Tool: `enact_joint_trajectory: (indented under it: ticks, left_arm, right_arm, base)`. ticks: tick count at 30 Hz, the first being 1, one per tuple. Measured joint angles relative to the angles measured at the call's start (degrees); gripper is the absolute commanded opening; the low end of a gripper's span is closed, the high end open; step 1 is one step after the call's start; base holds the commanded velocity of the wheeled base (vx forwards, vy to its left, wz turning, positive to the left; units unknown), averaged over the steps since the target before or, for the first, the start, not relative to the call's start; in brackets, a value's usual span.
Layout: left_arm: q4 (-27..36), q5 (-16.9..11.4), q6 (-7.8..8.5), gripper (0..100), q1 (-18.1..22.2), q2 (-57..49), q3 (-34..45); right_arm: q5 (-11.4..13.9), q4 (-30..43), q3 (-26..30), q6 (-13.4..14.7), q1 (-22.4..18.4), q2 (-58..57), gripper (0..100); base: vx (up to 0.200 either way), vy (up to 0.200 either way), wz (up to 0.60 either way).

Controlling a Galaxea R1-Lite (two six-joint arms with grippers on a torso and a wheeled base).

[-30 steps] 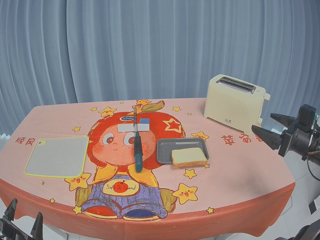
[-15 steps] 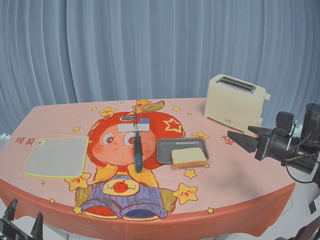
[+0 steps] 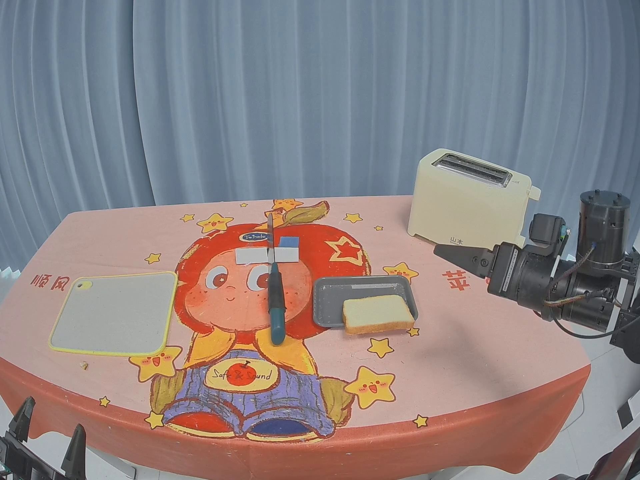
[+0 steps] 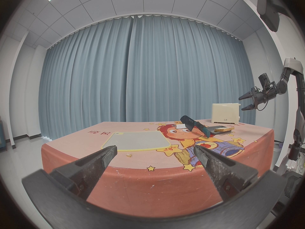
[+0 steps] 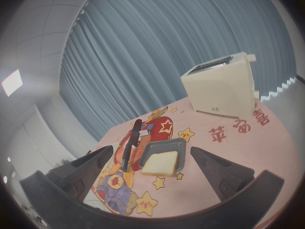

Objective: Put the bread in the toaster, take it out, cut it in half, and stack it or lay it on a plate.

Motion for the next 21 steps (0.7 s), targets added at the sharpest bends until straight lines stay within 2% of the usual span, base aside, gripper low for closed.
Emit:
enact_joint_trajectory:
  ticks: [4,12,15,17,21]
  left_arm:
    - [0.0,0.0,0.02,100,0.0,0.0,0.0]
    - [0.0,0.0,0.00,100,0.0,0.0,0.0]
    - [0.0,0.0,0.02,100,0.0,0.0,0.0]
    - [0.0,0.0,0.00,100,0.0,0.0,0.0]
    - [0.0,0.0,0.00,100,0.0,0.0,0.0]
  right_arm:
    - [1.5,3.7,-3.1,5.6,0.0,0.9,100]
    - [9.4,6.4,-5.3,13.6,-0.7,1.5,100]
    - [14.6,6.5,-5.0,16.1,-1.7,1.6,100]
    - [19.0,6.5,-4.9,17.6,-2.8,1.5,100]
    - [29.7,6.4,-4.7,20.7,-5.9,1.6,100]
  base:
    - [0.000,0.000,0.00]
    - [0.000,0.000,0.00]
    - [0.000,0.000,0.00]
    - [0.000,0.000,0.00]
    - [0.000,0.000,0.00]
